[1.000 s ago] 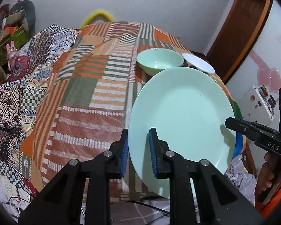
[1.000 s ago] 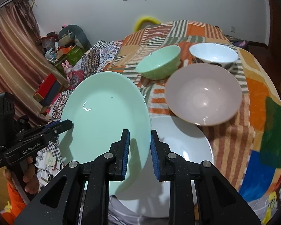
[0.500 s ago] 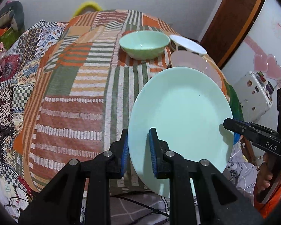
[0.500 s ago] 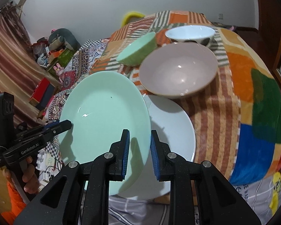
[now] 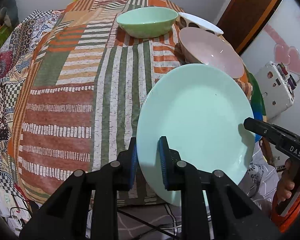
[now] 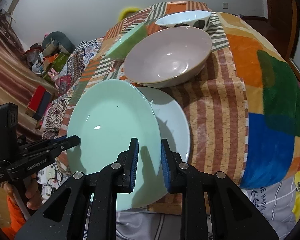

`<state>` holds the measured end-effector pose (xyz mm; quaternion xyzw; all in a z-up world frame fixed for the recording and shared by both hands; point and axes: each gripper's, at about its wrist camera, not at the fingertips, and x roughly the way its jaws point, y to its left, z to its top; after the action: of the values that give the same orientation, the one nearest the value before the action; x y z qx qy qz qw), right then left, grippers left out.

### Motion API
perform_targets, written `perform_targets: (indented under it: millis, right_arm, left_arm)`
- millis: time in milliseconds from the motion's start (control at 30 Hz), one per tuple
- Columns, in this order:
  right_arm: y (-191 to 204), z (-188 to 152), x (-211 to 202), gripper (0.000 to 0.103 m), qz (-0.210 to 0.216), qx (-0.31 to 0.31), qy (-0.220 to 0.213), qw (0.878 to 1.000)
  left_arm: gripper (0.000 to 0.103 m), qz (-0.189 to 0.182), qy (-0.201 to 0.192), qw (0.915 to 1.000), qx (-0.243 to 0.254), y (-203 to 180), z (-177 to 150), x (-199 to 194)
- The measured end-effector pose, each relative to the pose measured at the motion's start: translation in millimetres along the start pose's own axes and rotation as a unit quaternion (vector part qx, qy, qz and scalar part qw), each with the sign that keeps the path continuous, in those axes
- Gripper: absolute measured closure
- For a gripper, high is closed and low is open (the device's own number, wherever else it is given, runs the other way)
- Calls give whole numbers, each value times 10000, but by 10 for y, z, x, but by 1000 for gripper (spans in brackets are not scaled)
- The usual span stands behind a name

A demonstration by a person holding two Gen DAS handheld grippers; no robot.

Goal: Organize plates and bowls
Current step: 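Lower the mint-green plate onto the white plate and open both grippers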

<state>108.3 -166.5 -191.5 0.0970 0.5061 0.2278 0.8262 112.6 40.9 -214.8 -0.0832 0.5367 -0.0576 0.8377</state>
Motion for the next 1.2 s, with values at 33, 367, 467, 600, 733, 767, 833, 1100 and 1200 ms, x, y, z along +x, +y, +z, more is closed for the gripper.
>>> perform_targets:
  millis: [33, 367, 467, 600, 733, 767, 833, 1100, 1200]
  right_arm:
    - [-16, -4, 5, 81, 3, 24, 17, 10000]
    - [-120, -74, 47, 82, 31, 231, 134, 9996]
    - [-140, -77, 40, 82, 9, 258, 138, 9996]
    - [-190, -83, 27, 82, -12, 339, 136, 9993]
    - [-236, -71, 5, 82, 50, 432, 118, 9990]
    - [-241, -70, 3, 82, 51, 431, 114, 9990]
    - [-245, -70, -1, 82, 50, 419, 112, 9990]
    - [-222, -55, -5, 82, -33, 292, 128, 9995]
    - [-200, -53, 9, 82, -43, 271, 137, 9995]
  left_arm:
    - [84, 10, 8, 10000, 20, -8, 3, 12]
    - [83, 88, 98, 9999, 109, -56, 60, 117]
    - [83, 102, 85, 9998, 162, -81, 91, 131]
    - [83, 109, 92, 9997, 205, -108, 149, 182]
    - [82, 109, 96, 9997, 212, -115, 174, 215]
    - [82, 107, 93, 9997, 211, -114, 177, 217]
    - [82, 114, 91, 9997, 203, -113, 180, 221]
    - [81, 127, 146, 9996, 206, -110, 193, 216]
    - [81, 134, 172, 9995, 222, -114, 200, 217]
